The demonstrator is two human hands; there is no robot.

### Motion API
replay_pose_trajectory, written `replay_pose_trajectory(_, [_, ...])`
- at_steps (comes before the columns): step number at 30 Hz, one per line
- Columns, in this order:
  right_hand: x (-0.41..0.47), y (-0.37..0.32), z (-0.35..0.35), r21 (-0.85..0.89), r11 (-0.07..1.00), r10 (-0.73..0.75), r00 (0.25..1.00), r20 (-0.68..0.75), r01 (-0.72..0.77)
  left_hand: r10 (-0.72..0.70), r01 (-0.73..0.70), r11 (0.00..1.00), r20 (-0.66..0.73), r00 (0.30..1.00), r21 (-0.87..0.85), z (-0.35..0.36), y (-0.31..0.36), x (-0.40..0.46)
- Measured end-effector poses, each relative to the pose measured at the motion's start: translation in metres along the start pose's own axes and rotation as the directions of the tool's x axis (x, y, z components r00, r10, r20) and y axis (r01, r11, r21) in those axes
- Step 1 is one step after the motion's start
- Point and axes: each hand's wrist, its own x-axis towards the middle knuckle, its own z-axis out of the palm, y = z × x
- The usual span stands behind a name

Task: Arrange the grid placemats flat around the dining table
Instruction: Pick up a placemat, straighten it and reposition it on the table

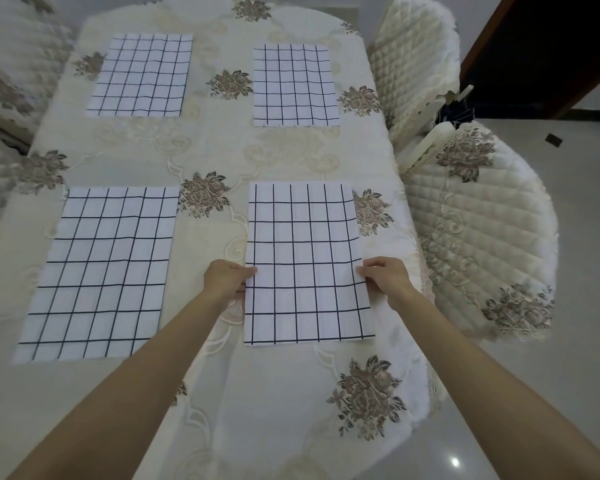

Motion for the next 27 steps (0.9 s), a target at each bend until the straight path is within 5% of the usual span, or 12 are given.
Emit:
replay_pose_trajectory(23, [-0.015,0.014,-0.004,0.051,0.999,0.014,0.999,-0.03,-0.013,-0.051,0.042,0.989,0.064,0.997,0.14,-0.011,-0.003,-0.016])
replay_pose_trajectory(27, [-0.017,0.012,-0.002,-0.003,1.0,-0.004,0.996,-0.088,0.004,-0.015,0.002,0.91,0.029,0.999,0.416,-0.014,0.002,-0.012])
